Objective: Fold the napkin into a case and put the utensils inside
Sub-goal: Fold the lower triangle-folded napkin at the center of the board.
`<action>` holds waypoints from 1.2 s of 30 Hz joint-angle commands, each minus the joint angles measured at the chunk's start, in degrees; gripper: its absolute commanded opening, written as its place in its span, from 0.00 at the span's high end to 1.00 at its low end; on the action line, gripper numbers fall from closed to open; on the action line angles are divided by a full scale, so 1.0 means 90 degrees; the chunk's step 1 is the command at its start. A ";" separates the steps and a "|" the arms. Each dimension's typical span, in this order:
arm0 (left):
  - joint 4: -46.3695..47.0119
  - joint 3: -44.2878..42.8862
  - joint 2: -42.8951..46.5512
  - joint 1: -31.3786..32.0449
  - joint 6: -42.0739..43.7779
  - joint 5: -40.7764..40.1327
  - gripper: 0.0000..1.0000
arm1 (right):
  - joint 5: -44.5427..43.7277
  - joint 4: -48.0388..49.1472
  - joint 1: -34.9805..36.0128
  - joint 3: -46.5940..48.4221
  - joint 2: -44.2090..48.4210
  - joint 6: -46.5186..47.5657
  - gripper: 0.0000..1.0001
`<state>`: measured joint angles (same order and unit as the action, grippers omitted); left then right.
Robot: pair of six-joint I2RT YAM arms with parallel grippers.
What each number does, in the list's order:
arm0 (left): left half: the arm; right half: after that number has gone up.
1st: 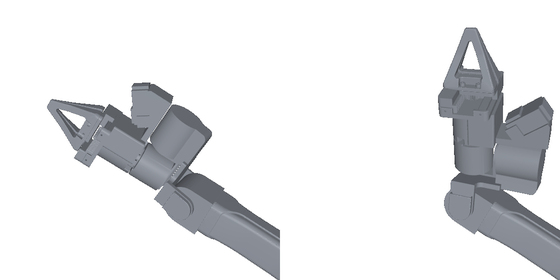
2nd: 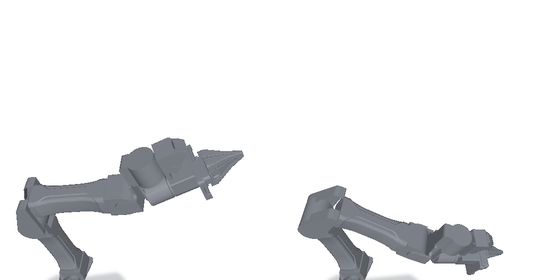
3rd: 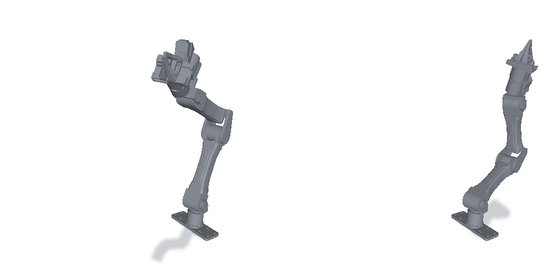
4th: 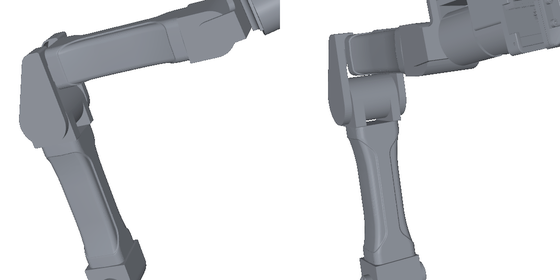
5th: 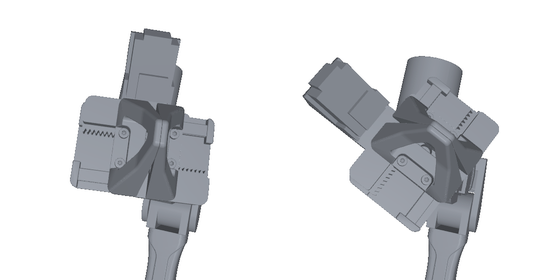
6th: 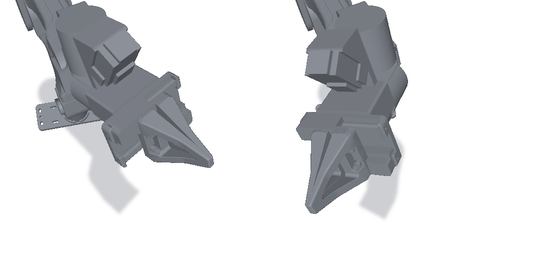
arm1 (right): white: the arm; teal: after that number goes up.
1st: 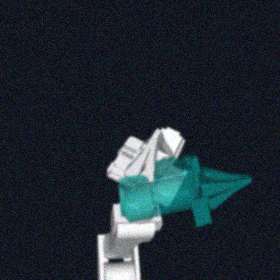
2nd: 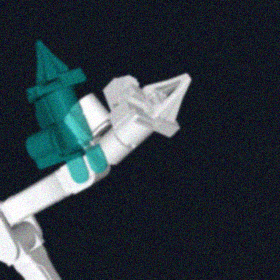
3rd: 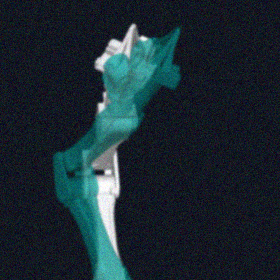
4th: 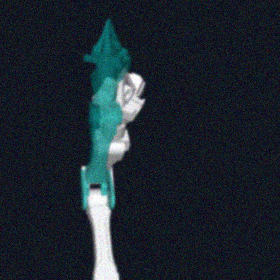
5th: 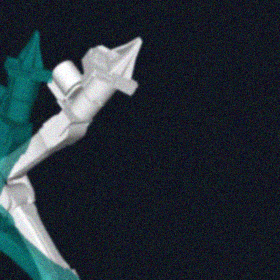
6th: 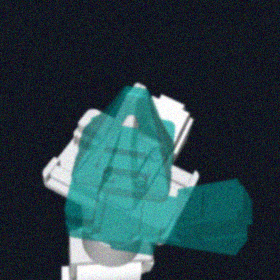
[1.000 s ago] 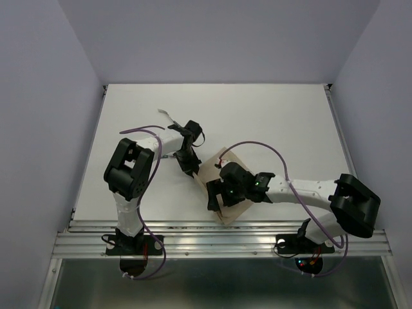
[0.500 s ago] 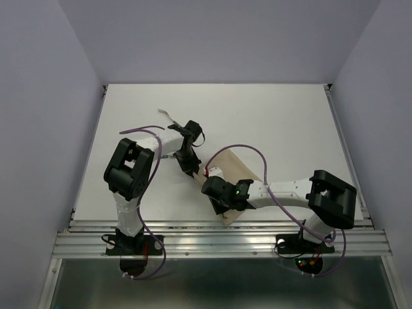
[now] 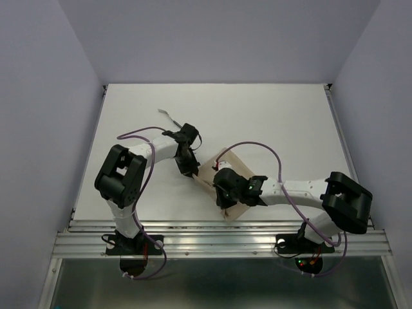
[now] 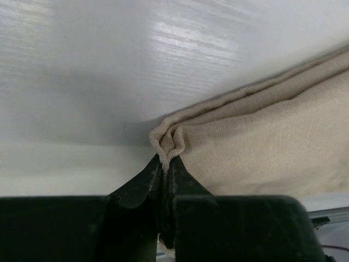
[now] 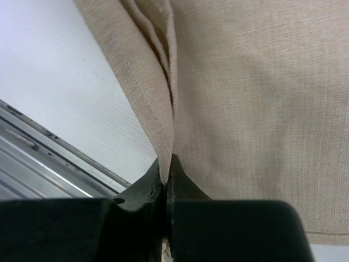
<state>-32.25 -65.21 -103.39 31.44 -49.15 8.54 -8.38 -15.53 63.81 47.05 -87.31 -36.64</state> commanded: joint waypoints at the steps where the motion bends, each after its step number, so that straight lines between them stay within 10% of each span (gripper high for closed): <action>1: 0.0818 0.0321 0.0832 0.0051 0.0226 0.0272 0.90 | 0.1317 0.1166 -0.0565 -0.0412 0.0530 -0.0127 0.99; 18: 0.1034 0.0273 0.1088 0.0042 0.0460 0.0312 0.15 | 0.4221 0.4097 -0.1660 -0.2091 0.0619 -0.1465 0.99; 36: 0.1346 0.1015 0.1869 0.0032 0.0851 0.0280 0.13 | 0.5023 0.5466 -0.2187 -0.2581 0.0218 -0.2227 0.99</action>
<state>-22.11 -58.74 -88.73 31.46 -43.48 8.73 34.79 28.82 44.95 24.27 -85.17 -55.86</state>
